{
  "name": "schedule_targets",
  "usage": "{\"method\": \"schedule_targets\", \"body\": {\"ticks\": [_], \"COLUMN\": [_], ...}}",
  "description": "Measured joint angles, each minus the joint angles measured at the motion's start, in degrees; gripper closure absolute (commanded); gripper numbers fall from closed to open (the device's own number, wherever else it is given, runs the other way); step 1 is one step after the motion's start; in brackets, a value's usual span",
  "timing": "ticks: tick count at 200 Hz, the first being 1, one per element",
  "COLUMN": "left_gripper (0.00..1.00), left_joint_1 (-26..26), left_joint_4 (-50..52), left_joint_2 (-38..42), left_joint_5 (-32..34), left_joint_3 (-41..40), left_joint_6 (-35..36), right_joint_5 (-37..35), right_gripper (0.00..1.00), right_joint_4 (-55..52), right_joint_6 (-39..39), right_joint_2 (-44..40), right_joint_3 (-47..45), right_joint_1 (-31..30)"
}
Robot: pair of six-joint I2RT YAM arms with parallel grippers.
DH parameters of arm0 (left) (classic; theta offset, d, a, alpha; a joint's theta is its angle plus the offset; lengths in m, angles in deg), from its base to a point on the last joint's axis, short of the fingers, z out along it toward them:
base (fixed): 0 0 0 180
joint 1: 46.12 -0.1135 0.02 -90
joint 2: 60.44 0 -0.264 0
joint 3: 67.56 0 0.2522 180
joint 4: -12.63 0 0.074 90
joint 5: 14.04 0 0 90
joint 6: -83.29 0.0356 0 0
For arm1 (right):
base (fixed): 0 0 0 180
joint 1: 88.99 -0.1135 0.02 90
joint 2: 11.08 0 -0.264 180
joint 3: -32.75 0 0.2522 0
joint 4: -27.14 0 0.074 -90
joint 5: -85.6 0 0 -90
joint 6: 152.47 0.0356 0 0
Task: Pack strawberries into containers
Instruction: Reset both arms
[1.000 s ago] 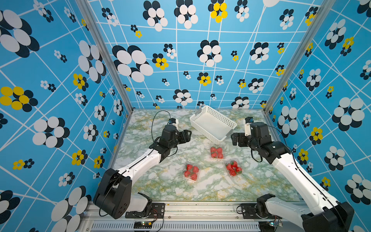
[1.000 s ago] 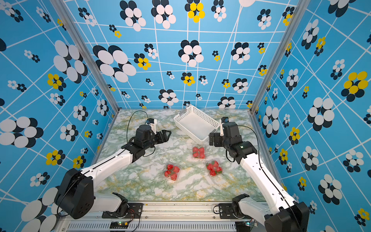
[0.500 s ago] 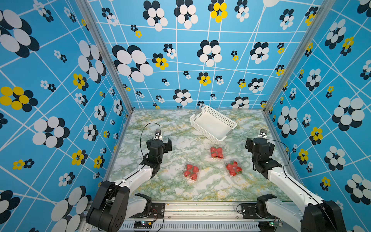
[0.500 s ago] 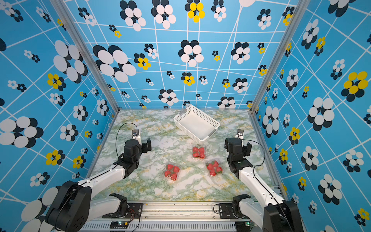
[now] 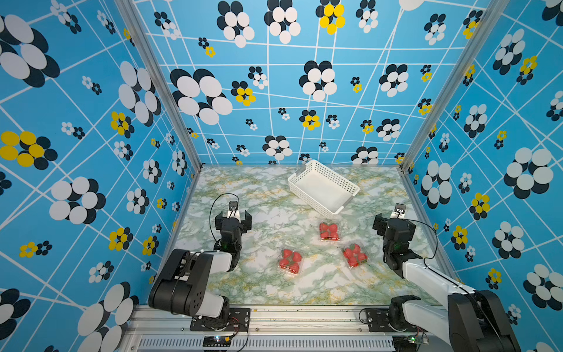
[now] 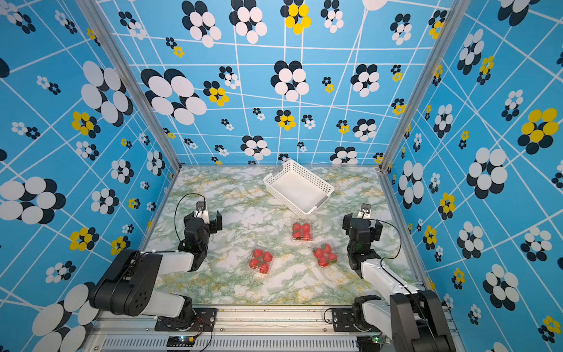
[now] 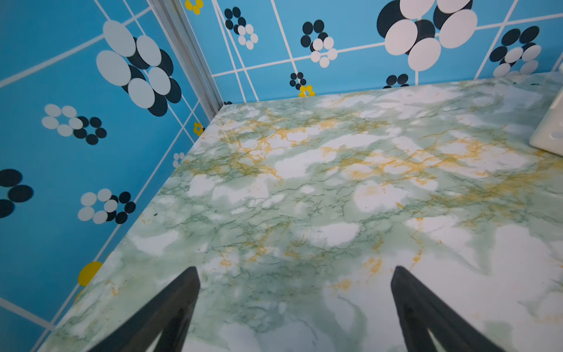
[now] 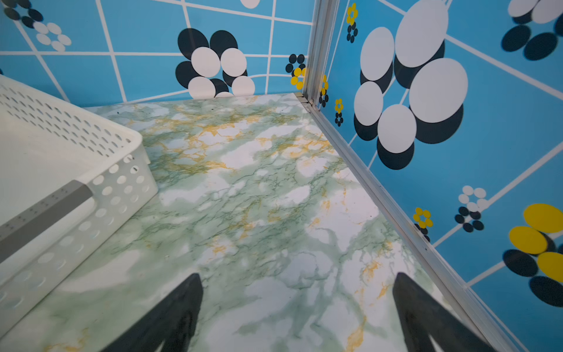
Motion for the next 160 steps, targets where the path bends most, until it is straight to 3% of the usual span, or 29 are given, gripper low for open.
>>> {"method": "schedule_targets", "body": {"ticks": [32, 78, 160], "left_gripper": [0.01, 0.01, 0.00], "left_joint_1": [-2.60, -2.62, -2.36], "left_joint_4": [-8.33, -11.47, -9.29], "left_joint_2": [-3.06, -4.81, -4.79], "left_joint_5": [-2.43, -3.45, -3.28], "left_joint_3": [-3.02, -3.06, -1.44], "left_joint_6": [-1.05, -1.05, -1.07], "right_joint_5": [2.25, 7.10, 7.74], "right_gripper": [0.01, 0.01, 0.01], "right_joint_4": [10.12, 22.77, 19.69], "right_joint_6": [0.42, -0.22, -0.66], "right_joint_2": [7.43, 19.58, 20.72], "right_joint_3": [-2.12, -2.84, 3.02], "right_joint_1": [1.49, 1.49, 1.49]}}
